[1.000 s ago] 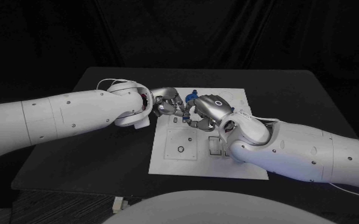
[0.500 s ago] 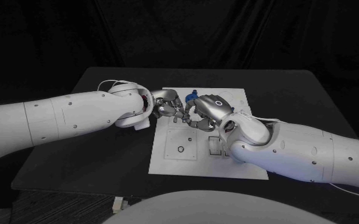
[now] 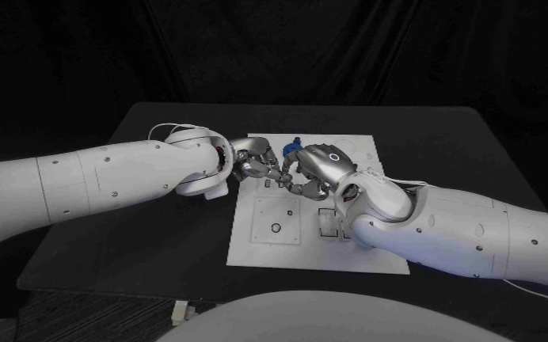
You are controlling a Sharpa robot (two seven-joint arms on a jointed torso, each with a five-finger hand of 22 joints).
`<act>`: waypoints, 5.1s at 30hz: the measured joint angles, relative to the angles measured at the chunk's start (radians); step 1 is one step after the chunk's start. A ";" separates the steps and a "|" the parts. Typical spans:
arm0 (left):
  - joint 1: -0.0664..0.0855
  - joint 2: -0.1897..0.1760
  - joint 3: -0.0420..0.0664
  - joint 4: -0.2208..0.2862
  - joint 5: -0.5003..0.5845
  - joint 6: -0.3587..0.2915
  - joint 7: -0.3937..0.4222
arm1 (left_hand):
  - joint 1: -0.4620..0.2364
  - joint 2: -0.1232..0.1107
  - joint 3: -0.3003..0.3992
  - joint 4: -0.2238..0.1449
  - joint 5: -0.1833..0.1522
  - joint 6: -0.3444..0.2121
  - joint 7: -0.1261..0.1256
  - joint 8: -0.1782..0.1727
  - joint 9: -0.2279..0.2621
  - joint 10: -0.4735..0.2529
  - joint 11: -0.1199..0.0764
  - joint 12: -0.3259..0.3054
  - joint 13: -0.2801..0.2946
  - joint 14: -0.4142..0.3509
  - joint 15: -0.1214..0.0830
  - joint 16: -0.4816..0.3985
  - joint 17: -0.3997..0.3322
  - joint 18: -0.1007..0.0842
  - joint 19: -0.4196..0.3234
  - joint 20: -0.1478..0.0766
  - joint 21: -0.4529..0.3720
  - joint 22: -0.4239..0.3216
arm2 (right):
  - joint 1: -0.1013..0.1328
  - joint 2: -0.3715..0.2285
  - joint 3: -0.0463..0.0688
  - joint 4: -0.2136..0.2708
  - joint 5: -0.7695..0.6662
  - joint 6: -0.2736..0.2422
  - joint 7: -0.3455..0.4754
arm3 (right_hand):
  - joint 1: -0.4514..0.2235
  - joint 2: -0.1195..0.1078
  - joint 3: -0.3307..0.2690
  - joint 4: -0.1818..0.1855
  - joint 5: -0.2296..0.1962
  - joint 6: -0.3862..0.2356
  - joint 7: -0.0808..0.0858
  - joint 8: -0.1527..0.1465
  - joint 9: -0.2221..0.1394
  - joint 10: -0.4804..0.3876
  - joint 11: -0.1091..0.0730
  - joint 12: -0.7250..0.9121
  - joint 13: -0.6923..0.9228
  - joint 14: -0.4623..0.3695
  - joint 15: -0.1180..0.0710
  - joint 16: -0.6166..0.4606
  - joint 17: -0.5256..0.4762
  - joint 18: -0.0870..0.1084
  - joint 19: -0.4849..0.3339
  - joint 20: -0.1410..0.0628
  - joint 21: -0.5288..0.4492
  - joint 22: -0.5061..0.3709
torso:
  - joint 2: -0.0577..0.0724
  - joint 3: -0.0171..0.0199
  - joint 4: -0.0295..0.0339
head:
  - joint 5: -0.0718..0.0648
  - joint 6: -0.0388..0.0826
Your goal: Assemble the parts on the task board
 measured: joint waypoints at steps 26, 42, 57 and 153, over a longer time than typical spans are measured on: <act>-0.007 0.007 0.002 -0.005 0.002 -0.025 0.027 | 0.198 -0.038 0.222 -0.019 0.114 0.032 -0.022 0.142 0.062 0.005 0.005 0.015 0.013 0.004 -0.014 0.008 0.000 0.000 0.009 -0.023 0.019 0.000 | 0.000 0.002 -0.002 -0.004 -0.002 0.007 -0.005 | -0.005 0.004 0.011 0.000 -0.067 -0.006 0.005 -0.012 0.000 0.000 0.000 0.000 0.000 0.000 0.000 0.000 0.000 0.000 0.000 0.000 0.000 0.000 | 0.001 0.0000 -0.0001 | 0.003 0.000; -0.011 0.011 0.000 -0.012 0.002 -0.024 -0.052 | 0.193 -0.121 0.346 0.027 0.126 0.014 -0.032 0.202 0.111 0.009 0.009 0.014 -0.038 0.006 -0.024 0.012 0.000 0.000 0.016 -0.030 0.032 0.000 | 0.011 -0.088 0.000 0.038 -0.016 -0.002 -0.005 | -0.031 -0.007 -0.024 0.016 -0.377 -0.201 0.037 -0.071 -0.027 0.001 0.015 0.000 0.000 0.000 0.011 0.000 0.000 0.000 0.000 0.011 -0.028 0.000 | 0.000 0.0001 0.0000 | -0.001 0.000; 0.012 0.060 0.000 -0.041 0.002 0.013 -0.155 | 0.177 -0.156 0.387 0.028 0.126 0.001 -0.030 0.212 0.124 0.006 0.006 0.013 -0.094 0.006 -0.027 0.012 0.000 0.000 0.016 -0.030 0.032 0.000 | 0.059 -0.322 0.000 0.216 -0.025 -0.021 -0.005 | -0.027 -0.011 -0.028 0.020 -0.395 -0.208 0.037 -0.066 -0.029 0.001 0.015 0.000 0.000 0.000 0.011 -0.004 0.000 0.000 0.000 0.011 -0.034 0.000 | -0.001 0.0009 -0.0005 | -0.025 0.000; 0.059 0.339 0.001 -0.283 0.001 0.303 -0.570 | -0.092 -0.149 0.615 -0.181 -0.028 -0.064 -0.040 0.234 0.272 0.027 -0.034 -0.021 -0.026 0.006 -0.030 -0.004 0.000 0.000 0.016 -0.030 0.019 0.000 | 0.073 -0.455 -0.001 0.303 -0.005 -0.026 -0.031 | 0.014 0.001 -0.036 0.044 -0.358 -0.194 0.030 -0.029 -0.043 0.000 0.014 -0.050 0.000 0.000 0.011 -0.007 0.000 0.000 0.000 0.011 -0.047 0.000 | -0.001 0.0010 -0.0012 | -0.022 0.000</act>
